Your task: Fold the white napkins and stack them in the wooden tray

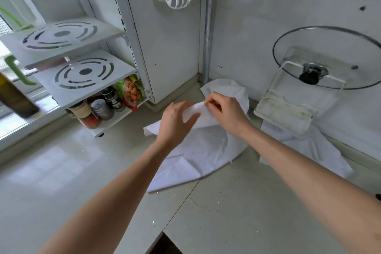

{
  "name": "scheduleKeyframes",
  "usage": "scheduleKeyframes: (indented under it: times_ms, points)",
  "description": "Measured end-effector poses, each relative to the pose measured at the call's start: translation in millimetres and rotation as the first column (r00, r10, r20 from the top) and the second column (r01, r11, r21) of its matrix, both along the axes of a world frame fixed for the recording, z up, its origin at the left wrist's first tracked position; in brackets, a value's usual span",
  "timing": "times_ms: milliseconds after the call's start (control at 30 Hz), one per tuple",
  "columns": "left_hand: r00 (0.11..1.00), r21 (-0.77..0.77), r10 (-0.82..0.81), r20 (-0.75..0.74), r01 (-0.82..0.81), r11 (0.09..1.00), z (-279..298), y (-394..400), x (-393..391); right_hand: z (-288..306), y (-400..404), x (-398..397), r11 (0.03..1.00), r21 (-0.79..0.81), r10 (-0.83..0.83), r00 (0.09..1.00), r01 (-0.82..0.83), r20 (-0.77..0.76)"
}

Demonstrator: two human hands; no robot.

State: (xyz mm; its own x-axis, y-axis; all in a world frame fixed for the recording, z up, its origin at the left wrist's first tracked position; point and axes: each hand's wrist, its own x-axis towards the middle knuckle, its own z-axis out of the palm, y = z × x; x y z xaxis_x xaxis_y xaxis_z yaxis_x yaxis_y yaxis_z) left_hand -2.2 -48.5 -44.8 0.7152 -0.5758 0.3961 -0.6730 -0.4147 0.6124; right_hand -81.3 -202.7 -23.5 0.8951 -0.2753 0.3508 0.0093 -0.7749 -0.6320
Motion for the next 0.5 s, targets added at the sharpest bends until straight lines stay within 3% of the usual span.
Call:
scheduleKeyframes:
  times_ms: [100, 300, 400, 500]
  points:
    - [0.999, -0.095, -0.041, -0.023, 0.038, 0.995, 21.2, 11.3, -2.7, 14.7, 17.3, -15.8, 0.999, -0.003, -0.048, 0.998, 0.048, 0.045]
    - [0.929, -0.16, -0.334, -0.158, 0.31, 0.937, 71.0, 52.8, -23.7, 28.4, 51.8, -69.3, 0.968, 0.125, -0.216, 0.976, 0.219, -0.036]
    - [0.88, -0.068, -0.408, -0.242, 0.404, 0.912, 75.4, 71.6, -34.7, 32.5, 76.5, -103.9, 0.93, 0.156, -0.326, 0.943, 0.332, -0.066]
    - [0.863, 0.085, -0.476, -0.167, 0.494, 0.865, 75.5, 81.4, -45.6, 40.8, 104.3, -140.4, 0.911, 0.151, -0.379, 0.924, 0.383, -0.055]
